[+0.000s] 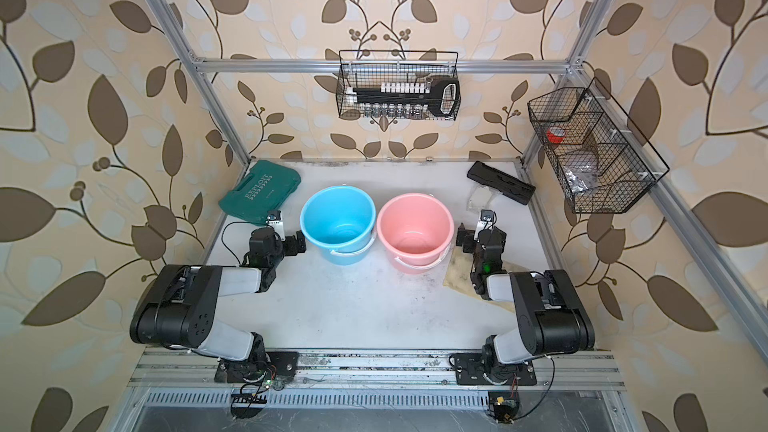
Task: Wipe the inside of the bucket with a cloth
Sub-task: Pick up the bucket from the center of the board.
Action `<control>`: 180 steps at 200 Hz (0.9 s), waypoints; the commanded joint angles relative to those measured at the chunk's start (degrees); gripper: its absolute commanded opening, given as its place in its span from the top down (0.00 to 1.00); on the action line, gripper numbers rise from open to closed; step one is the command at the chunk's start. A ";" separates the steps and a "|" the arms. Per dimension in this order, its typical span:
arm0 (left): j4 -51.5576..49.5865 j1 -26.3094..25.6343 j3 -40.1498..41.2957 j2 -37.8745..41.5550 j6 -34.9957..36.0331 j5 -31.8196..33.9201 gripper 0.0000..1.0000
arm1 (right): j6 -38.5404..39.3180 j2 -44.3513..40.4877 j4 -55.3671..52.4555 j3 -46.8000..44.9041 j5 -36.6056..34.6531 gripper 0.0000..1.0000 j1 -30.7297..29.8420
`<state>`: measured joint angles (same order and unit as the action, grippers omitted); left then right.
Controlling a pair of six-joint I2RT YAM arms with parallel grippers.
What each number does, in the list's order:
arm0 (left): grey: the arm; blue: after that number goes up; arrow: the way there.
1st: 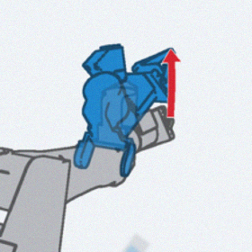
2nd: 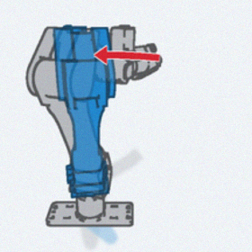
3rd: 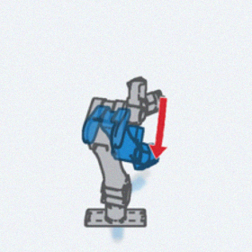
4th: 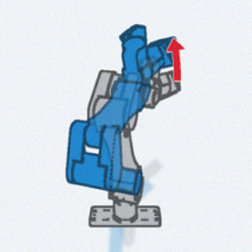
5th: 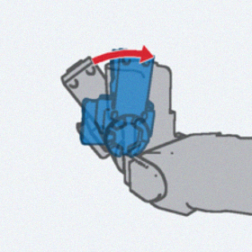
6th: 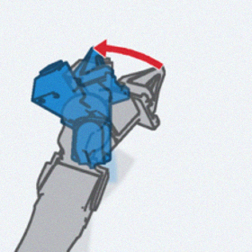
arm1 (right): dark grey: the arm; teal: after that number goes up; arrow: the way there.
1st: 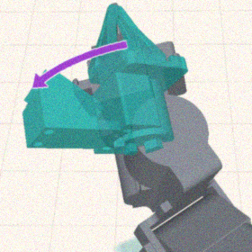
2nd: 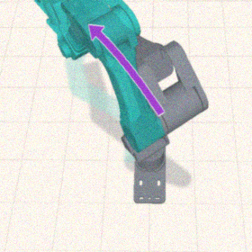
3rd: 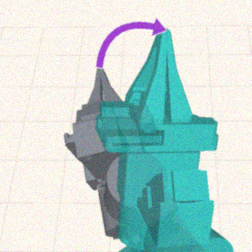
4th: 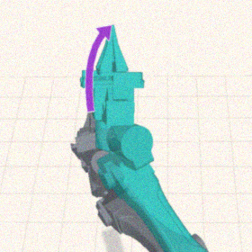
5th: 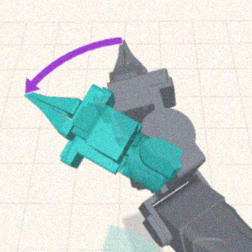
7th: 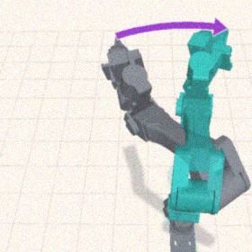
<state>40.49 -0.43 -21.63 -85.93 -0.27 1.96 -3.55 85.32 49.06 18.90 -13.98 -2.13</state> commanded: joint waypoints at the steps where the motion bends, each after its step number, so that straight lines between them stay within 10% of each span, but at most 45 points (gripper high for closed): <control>1: 1.00 -0.43 -0.93 0.23 0.10 0.16 0.01 | 0.39 0.81 -0.02 1.19 -0.80 0.01 -0.11; 180: 1.34 -0.39 -0.54 0.58 0.10 0.09 0.01 | 0.45 -1.08 2.53 -0.70 -5.93 0.01 -1.91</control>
<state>40.49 -0.43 -21.63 -85.93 -0.27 1.96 -3.60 85.14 48.90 18.87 -16.01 -2.68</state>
